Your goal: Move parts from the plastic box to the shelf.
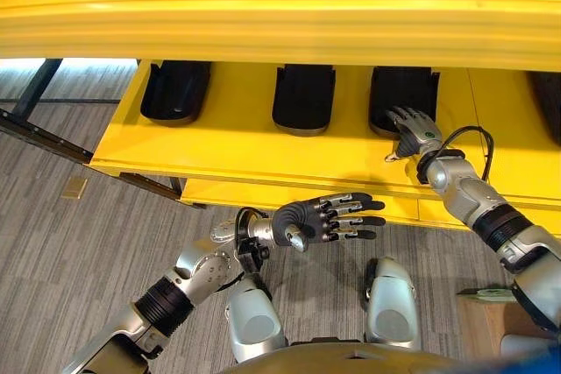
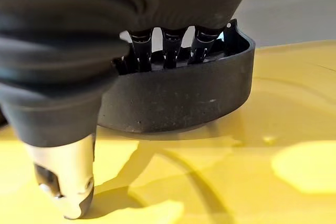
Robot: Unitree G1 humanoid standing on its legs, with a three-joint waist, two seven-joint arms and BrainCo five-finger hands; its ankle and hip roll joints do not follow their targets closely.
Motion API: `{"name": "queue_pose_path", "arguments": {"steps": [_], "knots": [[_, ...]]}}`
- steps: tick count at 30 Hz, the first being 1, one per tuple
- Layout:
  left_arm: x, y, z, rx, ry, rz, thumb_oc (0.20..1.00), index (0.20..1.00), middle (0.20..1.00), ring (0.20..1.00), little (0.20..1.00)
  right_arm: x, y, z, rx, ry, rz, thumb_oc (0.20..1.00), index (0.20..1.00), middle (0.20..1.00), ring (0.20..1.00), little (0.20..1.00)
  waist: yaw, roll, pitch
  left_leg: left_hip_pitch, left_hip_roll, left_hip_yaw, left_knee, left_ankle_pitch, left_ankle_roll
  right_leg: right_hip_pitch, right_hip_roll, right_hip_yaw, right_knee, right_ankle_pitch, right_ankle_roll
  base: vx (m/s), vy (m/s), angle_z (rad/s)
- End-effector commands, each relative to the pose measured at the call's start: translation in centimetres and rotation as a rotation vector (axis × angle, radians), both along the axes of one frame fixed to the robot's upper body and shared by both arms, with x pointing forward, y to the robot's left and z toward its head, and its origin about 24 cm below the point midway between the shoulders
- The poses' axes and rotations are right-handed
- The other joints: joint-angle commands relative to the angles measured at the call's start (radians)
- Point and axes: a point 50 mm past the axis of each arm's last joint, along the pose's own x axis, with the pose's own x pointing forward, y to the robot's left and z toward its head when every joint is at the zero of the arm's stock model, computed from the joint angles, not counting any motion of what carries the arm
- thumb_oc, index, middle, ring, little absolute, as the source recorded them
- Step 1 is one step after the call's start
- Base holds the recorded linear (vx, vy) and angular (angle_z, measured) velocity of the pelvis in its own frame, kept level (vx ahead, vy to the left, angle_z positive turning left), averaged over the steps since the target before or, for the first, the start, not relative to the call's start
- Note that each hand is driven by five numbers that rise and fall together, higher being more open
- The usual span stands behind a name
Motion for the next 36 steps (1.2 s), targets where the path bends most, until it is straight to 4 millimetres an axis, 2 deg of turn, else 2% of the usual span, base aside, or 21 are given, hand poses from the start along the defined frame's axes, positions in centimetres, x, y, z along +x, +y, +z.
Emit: {"name": "queue_pose_path", "arguments": {"steps": [1,13,21,23,25,26,29,36], "knots": [[-0.3,-0.6,1.4,-0.072,-0.061,-0.045,1.0,1.0,1.0,1.0,1.0,1.2,-1.4,1.6,0.009,-0.051,-0.129,1.0,1.0,1.0,1.0,1.0,-0.005,-0.007,0.029,-0.018,0.022,0.016,0.051,0.004,0.049,0.105,-0.026,-0.008,0.019,-0.005,0.032,0.0,0.0,0.0],[-0.3,-0.7,1.7,-0.072,-0.059,-0.055,1.0,1.0,1.0,1.0,1.0,1.0,-2.9,0.8,0.0,-0.014,-0.224,1.0,1.0,1.0,1.0,1.0,-0.005,-0.007,0.029,-0.015,0.021,0.015,0.049,0.0,0.05,0.109,-0.028,-0.008,0.015,-0.002,0.034,0.0,0.0,0.0],[-0.2,-0.8,1.8,-0.074,-0.061,-0.05,1.0,1.0,1.0,1.0,1.0,0.9,-2.4,1.3,-0.016,-0.106,-0.17,1.0,1.0,1.0,1.0,1.0,-0.008,-0.007,0.029,-0.017,0.02,0.013,0.05,-0.006,0.052,0.106,-0.028,-0.006,0.016,-0.002,0.036,0.0,0.0,0.0],[-0.2,-0.7,1.9,-0.075,-0.061,-0.047,1.0,1.0,1.0,1.0,1.0,0.9,-1.6,1.9,-0.001,-0.16,-0.107,1.0,1.0,1.0,1.0,1.0,-0.009,-0.006,0.03,-0.019,0.016,0.012,0.051,-0.009,0.054,0.102,-0.028,-0.003,0.02,-0.002,0.037,0.0,0.0,0.0],[-0.3,-0.6,1.9,-0.079,-0.06,-0.055,1.0,1.0,1.0,1.0,1.0,0.6,0.2,2.9,0.0,-0.259,0.038,1.0,1.0,1.0,1.0,1.0,-0.012,-0.005,0.028,-0.026,0.014,0.008,0.056,-0.013,0.056,0.098,-0.032,0.002,0.028,-0.006,0.04,0.02,0.019,0.03],[-0.3,-0.5,2.1,-0.081,-0.057,-0.039,1.0,1.0,1.0,1.0,1.0,0.2,1.7,3.7,0.051,-0.301,0.129,1.0,1.0,1.0,1.0,1.0,-0.019,-0.004,0.029,-0.031,0.012,0.008,0.059,-0.012,0.055,0.096,-0.029,0.009,0.03,-0.011,0.04,0.02,0.03,0.01],[-0.3,-0.3,2.2,-0.092,-0.056,-0.022,1.0,1.0,1.0,1.0,1.0,-0.8,3.4,4.2,0.08,-0.329,0.238,1.0,1.0,1.0,1.0,1.0,-0.03,-0.003,0.034,-0.038,0.009,0.012,0.063,-0.015,0.056,0.088,-0.029,0.017,0.034,-0.013,0.042,0.0,0.043,-0.02],[-0.5,0.2,2.3,-0.114,-0.067,0.018,1.0,1.0,1.0,1.0,1.0,-3.4,5.5,5.3,0.137,-0.543,0.414,1.0,1.0,1.0,1.0,1.0,-0.055,0.004,0.041,-0.039,0.003,0.031,0.066,-0.02,0.061,0.08,-0.028,0.032,0.036,-0.017,0.047,-0.01,0.048,-0.02]]}}
